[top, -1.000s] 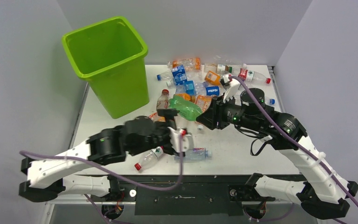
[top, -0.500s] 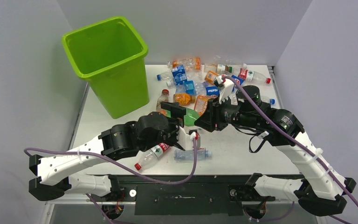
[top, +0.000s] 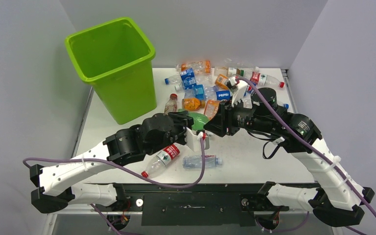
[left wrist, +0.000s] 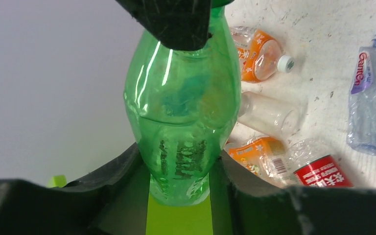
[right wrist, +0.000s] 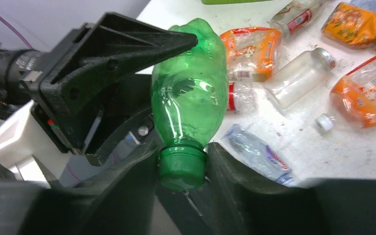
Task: Put the plastic bottles in the bin
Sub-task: Place the plastic bottle in the trash bin.
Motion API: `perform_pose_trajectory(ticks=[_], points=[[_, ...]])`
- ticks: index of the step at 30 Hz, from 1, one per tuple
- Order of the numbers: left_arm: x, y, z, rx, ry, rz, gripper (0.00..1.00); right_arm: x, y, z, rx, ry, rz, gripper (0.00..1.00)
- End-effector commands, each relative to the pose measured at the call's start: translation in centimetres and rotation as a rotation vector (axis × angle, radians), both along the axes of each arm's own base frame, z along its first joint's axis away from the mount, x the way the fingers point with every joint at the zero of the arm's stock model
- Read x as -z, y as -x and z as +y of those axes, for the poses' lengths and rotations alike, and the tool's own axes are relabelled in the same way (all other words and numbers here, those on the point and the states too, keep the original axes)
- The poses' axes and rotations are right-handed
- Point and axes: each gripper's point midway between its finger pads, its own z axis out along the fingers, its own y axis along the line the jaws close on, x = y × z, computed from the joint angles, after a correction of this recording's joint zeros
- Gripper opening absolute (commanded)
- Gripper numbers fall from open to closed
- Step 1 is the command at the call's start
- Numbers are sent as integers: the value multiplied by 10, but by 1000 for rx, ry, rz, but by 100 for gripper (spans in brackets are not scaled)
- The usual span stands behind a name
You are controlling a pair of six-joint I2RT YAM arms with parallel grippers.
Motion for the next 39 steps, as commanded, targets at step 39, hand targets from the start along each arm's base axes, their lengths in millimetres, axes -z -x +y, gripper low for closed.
perform_pose_trajectory(ticks=[39], points=[[-78,88,-51,344,1058,926,0,-46,4,29,-79,-540,-304,72]])
